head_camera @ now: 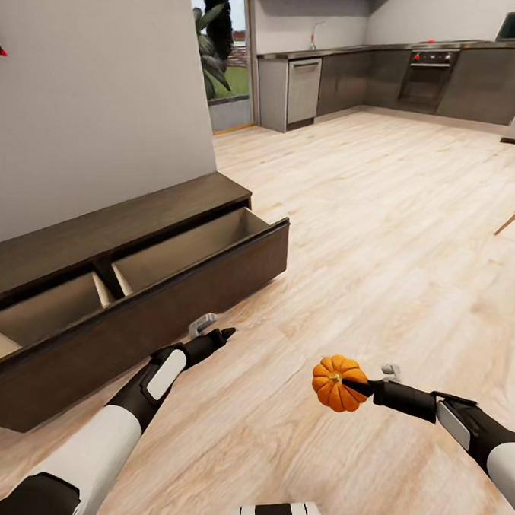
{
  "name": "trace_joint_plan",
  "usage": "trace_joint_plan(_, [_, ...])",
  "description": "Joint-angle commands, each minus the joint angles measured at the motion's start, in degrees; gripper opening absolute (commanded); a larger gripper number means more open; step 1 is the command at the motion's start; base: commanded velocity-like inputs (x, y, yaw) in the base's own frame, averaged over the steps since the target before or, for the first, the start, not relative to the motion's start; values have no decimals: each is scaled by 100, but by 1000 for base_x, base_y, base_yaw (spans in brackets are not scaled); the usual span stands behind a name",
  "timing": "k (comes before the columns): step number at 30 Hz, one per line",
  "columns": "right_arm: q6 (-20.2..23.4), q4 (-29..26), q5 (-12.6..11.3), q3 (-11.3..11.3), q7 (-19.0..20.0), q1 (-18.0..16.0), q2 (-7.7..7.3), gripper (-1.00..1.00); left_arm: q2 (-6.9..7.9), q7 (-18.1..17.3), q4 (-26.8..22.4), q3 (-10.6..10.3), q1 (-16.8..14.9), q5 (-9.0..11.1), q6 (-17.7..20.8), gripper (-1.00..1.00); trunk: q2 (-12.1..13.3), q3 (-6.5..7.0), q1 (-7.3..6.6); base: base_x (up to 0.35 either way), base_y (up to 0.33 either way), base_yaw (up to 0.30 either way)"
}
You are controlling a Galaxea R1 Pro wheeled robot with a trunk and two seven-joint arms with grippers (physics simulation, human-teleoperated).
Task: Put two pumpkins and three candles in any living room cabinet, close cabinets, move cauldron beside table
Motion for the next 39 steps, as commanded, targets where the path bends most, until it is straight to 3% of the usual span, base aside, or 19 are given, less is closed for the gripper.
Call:
trace_joint_plan(1, [0,1,-1,-1,-20,-3,1,-100,2,0,0,1,0,-1,0,100,2,23,-2,-204,0,256])
trace_joint_plan(13, [-13,2,5,-1,-81,1,2,-100,25,0,-16,16,0,-1,-6,100,18,289,-33,-195,0,251])
trace_joint_plan(18, [-23,-14,60,1,-479,1,2,-100,30,0,-27,20,0,-1,-6,100,24,399,-46,-3,0,286])
trace_joint_plan(36, [-28,-16,69,7,-709,1,11,-100,30,-2,-18,20,0,0,-15,100,737,724,-437,0,0,287])
trace_joint_plan(39, [-28,-13,61,7,-715,1,11,-100,83,-20,-23,9,0,7,-220,100,777,742,-459,0,0,282])
